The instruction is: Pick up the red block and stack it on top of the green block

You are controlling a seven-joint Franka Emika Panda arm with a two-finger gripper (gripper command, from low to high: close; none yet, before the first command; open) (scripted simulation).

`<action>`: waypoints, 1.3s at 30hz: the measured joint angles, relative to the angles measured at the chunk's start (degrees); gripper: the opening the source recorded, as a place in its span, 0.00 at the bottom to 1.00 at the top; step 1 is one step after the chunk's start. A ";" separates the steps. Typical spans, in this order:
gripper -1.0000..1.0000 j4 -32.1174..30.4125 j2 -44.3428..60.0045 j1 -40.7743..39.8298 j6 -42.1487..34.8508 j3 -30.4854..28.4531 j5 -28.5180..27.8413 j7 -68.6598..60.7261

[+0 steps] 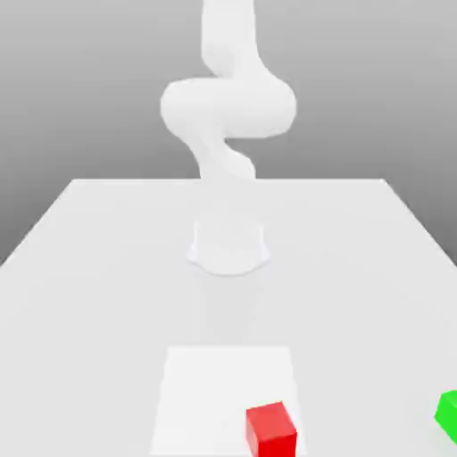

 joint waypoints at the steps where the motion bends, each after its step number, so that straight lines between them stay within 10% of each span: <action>1: 0.50 -0.27 2.26 0.31 0.77 -0.07 -0.03 -0.39; 30: 0.50 -5.28 62.66 4.78 26.17 0.70 -0.75 -9.00; 31: 0.00 -5.09 63.89 4.81 27.20 0.67 -0.79 -8.98; 39: 0.00 -5.34 62.39 4.67 25.92 0.81 -0.88 -8.89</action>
